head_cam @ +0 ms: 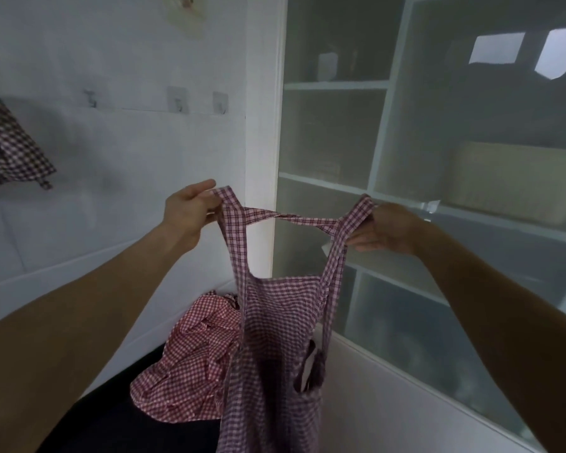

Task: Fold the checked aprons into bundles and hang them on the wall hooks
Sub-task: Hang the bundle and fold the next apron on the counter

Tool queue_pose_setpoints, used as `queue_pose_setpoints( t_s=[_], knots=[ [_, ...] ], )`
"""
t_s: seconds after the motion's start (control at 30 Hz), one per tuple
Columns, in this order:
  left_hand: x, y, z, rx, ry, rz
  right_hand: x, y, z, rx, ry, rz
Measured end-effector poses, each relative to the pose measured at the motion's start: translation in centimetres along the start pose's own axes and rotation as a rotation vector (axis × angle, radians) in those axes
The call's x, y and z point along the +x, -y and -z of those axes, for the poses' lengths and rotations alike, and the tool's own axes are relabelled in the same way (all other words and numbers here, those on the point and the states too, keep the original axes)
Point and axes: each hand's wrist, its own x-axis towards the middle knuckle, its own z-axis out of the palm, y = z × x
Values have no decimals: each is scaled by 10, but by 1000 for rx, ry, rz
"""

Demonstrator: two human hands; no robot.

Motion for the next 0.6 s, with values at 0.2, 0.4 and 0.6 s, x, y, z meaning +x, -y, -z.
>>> queue_pose_setpoints(
  t_s=[0.2,0.4,0.6],
  knots=[
    [-4,-12,-15,138,299,-16,-1,8,-6,87,166,215],
    [-11,-13,-38,64,420,21,-10,29,-15,331,195,249],
    [-19,-31,-67,-257,401,93,-13,43,-19,380,301,220]
  ],
)
